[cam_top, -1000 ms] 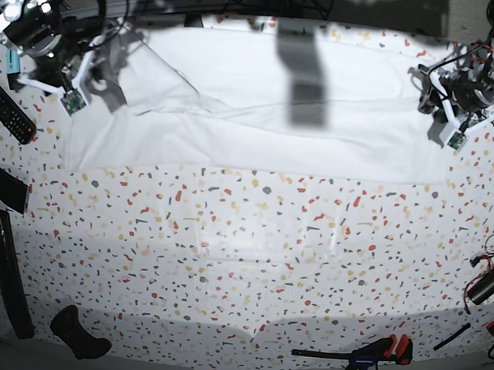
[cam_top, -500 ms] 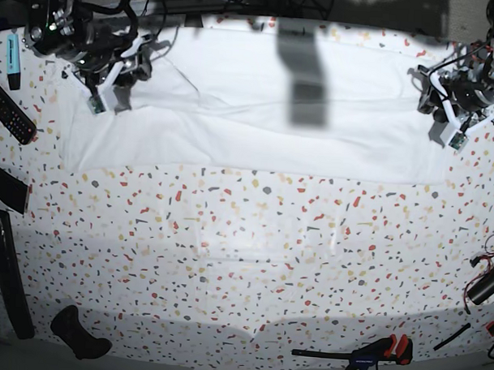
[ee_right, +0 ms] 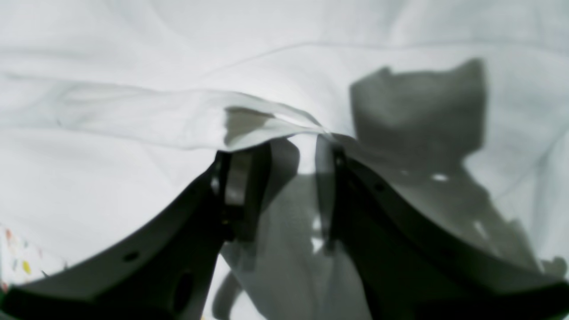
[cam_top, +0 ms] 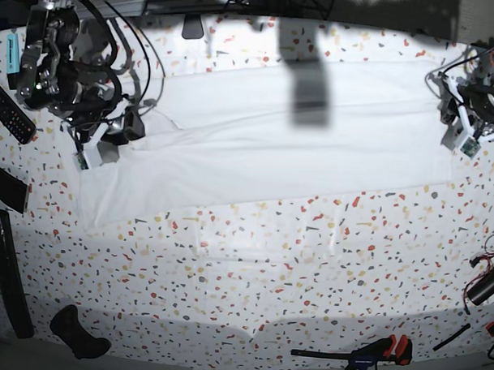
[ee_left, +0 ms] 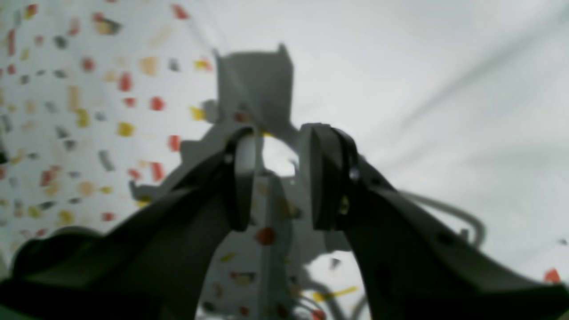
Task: Fold the T-shirt properly
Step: 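Grasp the folded strip's ends with both grippers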
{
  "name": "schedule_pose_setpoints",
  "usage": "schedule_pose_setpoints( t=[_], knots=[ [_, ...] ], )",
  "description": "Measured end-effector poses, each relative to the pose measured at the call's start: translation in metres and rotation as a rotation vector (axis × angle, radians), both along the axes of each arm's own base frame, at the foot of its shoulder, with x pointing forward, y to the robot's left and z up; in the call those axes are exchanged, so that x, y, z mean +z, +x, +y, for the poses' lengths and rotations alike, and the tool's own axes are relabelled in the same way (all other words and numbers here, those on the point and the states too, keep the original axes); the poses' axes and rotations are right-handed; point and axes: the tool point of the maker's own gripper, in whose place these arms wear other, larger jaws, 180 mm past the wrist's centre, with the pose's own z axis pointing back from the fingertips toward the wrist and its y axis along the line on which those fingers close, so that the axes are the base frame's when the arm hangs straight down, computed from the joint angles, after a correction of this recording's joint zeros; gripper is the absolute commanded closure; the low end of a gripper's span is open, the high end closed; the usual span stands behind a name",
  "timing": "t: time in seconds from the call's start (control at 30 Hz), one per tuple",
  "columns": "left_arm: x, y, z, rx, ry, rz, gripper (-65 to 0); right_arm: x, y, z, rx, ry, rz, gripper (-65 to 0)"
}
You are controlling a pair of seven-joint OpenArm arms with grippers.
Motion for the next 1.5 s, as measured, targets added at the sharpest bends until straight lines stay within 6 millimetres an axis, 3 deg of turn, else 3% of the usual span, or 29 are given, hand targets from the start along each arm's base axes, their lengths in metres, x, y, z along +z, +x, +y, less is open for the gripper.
schedule_pose_setpoints(
  t=[0.13,0.37,0.43,0.53,0.63,0.8,0.93,1.1,1.27,1.5],
  knots=[
    [0.013,0.020,-0.003,0.001,-0.017,-0.060,-20.3,-0.003,-0.007,0.009,-0.003,0.052,0.050,-22.5],
    [0.018,0.025,-0.003,0.061,-0.052,-0.082,-20.2,-0.001,-0.009,0.026,0.018,0.118,0.045,-22.4],
    [0.028,0.027,-0.021,0.067,-0.155,-0.102,-20.2,0.001,-0.009,0.028,0.025,0.116,0.046,-22.4],
    [0.048,0.021,-0.067,0.000,-0.350,-0.108,-20.2,0.001,-0.010,0.028,0.031,0.105,0.050,-22.5],
    [0.040,0.009,-0.090,-0.009,-0.418,-0.091,-20.2,0.001,-0.009,0.028,0.031,0.106,0.050,-22.5],
    [-0.002,-0.011,-0.083,-0.002,-0.311,0.007,-20.2,0.005,-0.008,0.031,0.032,0.128,0.040,-22.5],
    [-0.016,-0.018,-0.079,0.012,-0.334,0.034,-20.2,0.020,-0.006,0.044,0.069,0.150,0.016,-22.5],
    [-0.022,-0.009,-0.069,0.019,-0.310,0.011,-20.2,0.046,-0.003,0.056,0.145,0.091,-0.044,-22.5],
    [-0.025,0.016,-0.053,0.014,-0.298,-0.015,-20.2,0.079,0.009,0.066,0.185,0.072,-0.150,-22.5],
    [-0.023,0.040,-0.012,0.056,-0.260,-0.011,-20.2,0.081,0.009,0.067,0.192,0.068,-0.155,-22.5]
  ],
)
